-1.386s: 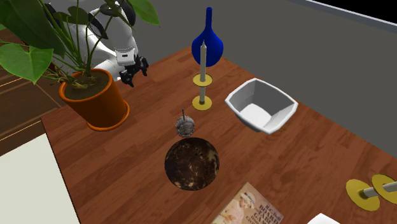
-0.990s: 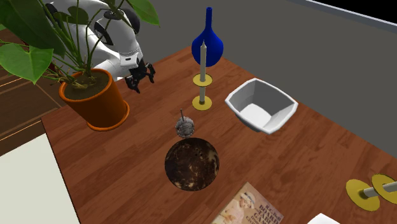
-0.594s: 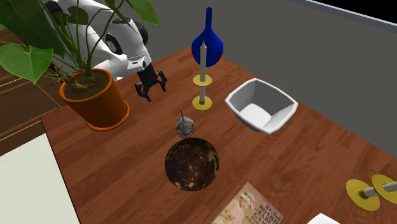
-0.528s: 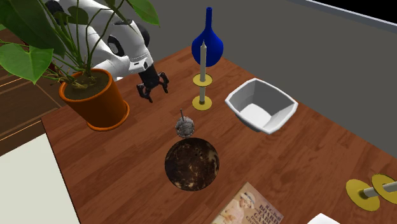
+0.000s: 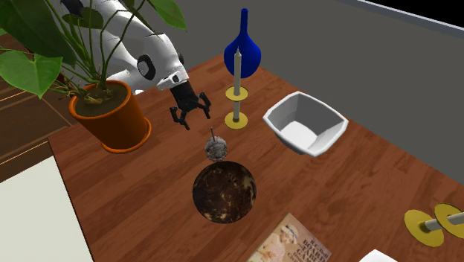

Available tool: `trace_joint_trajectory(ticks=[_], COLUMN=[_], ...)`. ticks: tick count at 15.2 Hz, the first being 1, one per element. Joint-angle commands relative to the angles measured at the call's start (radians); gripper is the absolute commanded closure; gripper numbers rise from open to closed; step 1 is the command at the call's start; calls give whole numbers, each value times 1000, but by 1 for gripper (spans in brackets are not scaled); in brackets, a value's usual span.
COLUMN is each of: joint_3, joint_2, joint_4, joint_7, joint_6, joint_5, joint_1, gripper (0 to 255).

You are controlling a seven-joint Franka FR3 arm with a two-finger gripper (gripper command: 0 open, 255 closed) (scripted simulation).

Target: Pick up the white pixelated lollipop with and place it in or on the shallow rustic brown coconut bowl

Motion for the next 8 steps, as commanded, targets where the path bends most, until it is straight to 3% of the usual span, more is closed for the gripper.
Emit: trace_joint_trajectory(ticks=[1,4,6,7,8], joint_3=[71,250,429,486,518], joint_2=[52,105,115,112,123], joint_4=[24,77,121,134,144], joint_7=[99,286,429,464,471], joint_6=[120,265,353,377,386], joint_5=[-69,-203,-295,-311,-318], joint_1=[-96,-326,-550,-620,-657], gripper=[0,0,0,0,0])
